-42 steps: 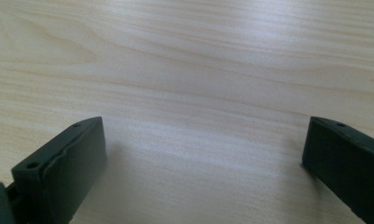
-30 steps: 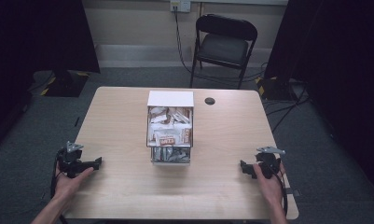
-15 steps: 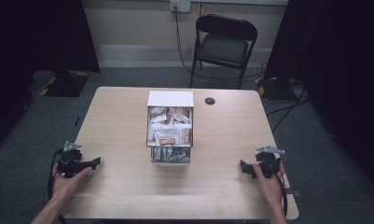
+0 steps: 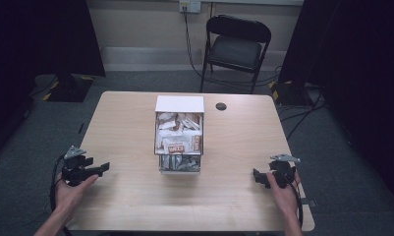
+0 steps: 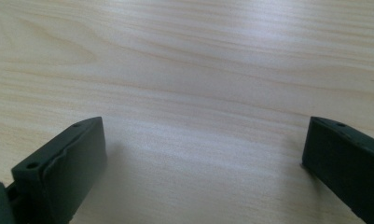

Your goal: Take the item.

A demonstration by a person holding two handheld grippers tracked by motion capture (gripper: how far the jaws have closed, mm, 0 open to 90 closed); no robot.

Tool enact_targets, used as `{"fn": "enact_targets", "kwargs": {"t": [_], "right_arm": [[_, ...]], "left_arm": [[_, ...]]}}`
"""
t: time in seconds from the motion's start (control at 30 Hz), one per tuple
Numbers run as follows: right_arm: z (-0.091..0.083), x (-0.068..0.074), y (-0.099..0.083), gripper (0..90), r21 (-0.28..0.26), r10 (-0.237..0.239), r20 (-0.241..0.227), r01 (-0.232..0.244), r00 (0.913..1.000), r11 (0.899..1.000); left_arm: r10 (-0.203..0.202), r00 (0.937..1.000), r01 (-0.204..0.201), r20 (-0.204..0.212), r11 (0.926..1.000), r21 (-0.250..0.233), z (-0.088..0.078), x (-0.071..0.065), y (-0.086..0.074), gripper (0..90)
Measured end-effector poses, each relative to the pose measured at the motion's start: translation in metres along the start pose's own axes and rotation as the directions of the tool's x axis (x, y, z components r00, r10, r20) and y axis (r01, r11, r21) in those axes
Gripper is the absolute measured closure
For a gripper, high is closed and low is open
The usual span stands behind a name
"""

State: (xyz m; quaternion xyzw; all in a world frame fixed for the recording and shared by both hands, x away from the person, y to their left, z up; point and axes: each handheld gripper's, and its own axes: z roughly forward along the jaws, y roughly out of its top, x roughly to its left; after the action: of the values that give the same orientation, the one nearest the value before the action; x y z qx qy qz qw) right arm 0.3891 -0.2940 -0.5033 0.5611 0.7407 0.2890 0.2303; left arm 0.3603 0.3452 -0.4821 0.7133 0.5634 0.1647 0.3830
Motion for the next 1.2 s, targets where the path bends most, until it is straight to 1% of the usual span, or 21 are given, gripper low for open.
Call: {"fn": "enact_targets", "kwargs": {"t": [0.2,0.23,0.27,0.3,0.43,0.47,0.57,0.6,0.63,0.7,0.73,0.77,0.8,0.87,0.97,1.0,1.07,1.1,1.13,1.17,1.2], "right_arm": [[0.0,0.0,0.0,0.0,0.0,0.0,0.0,0.0,1.0,1.0],[0.0,0.0,0.0,0.0,0.0,0.0,0.0,0.0,1.0,1.0],[0.0,0.0,0.0,0.0,0.0,-0.001,0.0,0.001,1.0,1.0],[0.0,0.0,0.0,0.0,0.0,0.0,0.0,0.0,1.0,1.0],[0.0,0.0,0.0,0.0,0.0,0.0,0.0,0.0,1.0,1.0],[0.0,0.0,0.0,0.0,0.0,0.0,0.0,0.0,1.0,1.0],[0.0,0.0,0.0,0.0,0.0,0.0,0.0,0.0,1.0,1.0],[0.0,0.0,0.0,0.0,0.0,0.0,0.0,0.0,1.0,1.0],[0.0,0.0,0.0,0.0,0.0,0.0,0.0,0.0,1.0,1.0],[0.0,0.0,0.0,0.0,0.0,0.0,0.0,0.0,1.0,1.0],[0.0,0.0,0.0,0.0,0.0,0.0,0.0,0.0,1.0,1.0],[0.0,0.0,0.0,0.0,0.0,0.0,0.0,0.0,1.0,1.0],[0.0,0.0,0.0,0.0,0.0,0.0,0.0,0.0,1.0,1.0],[0.0,0.0,0.0,0.0,0.0,0.0,0.0,0.0,1.0,1.0],[0.0,0.0,0.0,0.0,0.0,0.0,0.0,0.0,1.0,1.0],[0.0,0.0,0.0,0.0,0.0,0.0,-0.001,0.0,1.0,1.0],[0.0,0.0,0.0,0.0,0.001,0.0,-0.002,0.0,1.0,1.0],[0.0,0.0,0.0,0.0,0.001,0.0,-0.002,0.0,1.0,1.0],[0.0,0.0,0.0,0.0,0.001,0.0,-0.002,0.0,1.0,1.0],[0.0,0.0,0.0,0.0,0.001,0.0,-0.002,0.0,1.0,1.0],[0.0,0.0,0.0,0.0,0.001,0.0,-0.002,0.0,1.0,1.0]], "left_arm": [[0.005,0.9992,-0.003,0.041,0.9992,-0.041,-0.005,-0.005,0.006,25.9],[0.014,0.9984,-0.012,0.054,0.999,-0.044,-0.006,-0.007,0.008,25.9],[0.044,0.997,-0.04,0.064,0.9976,-0.057,-0.009,-0.012,0.011,26.4],[0.059,0.9959,-0.054,0.069,0.9964,-0.065,-0.01,-0.015,0.012,27.6],[0.081,0.9936,-0.073,0.079,0.9927,-0.095,-0.016,-0.022,0.016,27.7],[0.088,0.9915,-0.078,0.096,0.9911,-0.108,-0.018,-0.024,0.019,27.3],[0.099,0.9888,-0.087,0.111,0.9897,-0.113,-0.02,-0.027,0.021,27.4],[0.115,0.9849,-0.098,0.129,0.987,-0.127,-0.022,-0.029,0.023,28.3],[0.115,0.9849,-0.098,0.129,0.987,-0.127,-0.022,-0.029,0.023,28.7],[0.138,0.978,-0.119,0.157,0.9852,-0.123,-0.024,-0.035,0.027,29.9],[0.138,0.978,-0.119,0.157,0.9852,-0.123,-0.024,-0.035,0.027,30.0],[0.139,0.9717,-0.115,0.191,0.9846,-0.131,-0.025,-0.037,0.029,30.8],[0.137,0.9702,-0.111,0.2,0.9844,-0.137,-0.025,-0.039,0.03,30.9],[0.138,0.9628,-0.107,0.232,0.9841,-0.141,-0.025,-0.04,0.033,30.7],[0.151,0.9585,-0.118,0.242,0.9823,-0.146,-0.025,-0.043,0.035,31.2],[0.151,0.9556,-0.118,0.253,0.9828,-0.142,-0.025,-0.044,0.035,31.7],[0.164,0.9465,-0.131,0.278,0.9823,-0.134,-0.025,-0.047,0.036,33.8],[0.167,0.9453,-0.135,0.28,0.982,-0.132,-0.026,-0.049,0.037,34.0],[0.19,0.9383,-0.157,0.289,0.9787,-0.132,-0.027,-0.052,0.039,34.6],[0.19,0.9383,-0.157,0.289,0.9787,-0.132,-0.027,-0.052,0.039,34.4],[0.2,0.9357,-0.168,0.291,0.9771,-0.131,-0.027,-0.054,0.04,34.4]]}}
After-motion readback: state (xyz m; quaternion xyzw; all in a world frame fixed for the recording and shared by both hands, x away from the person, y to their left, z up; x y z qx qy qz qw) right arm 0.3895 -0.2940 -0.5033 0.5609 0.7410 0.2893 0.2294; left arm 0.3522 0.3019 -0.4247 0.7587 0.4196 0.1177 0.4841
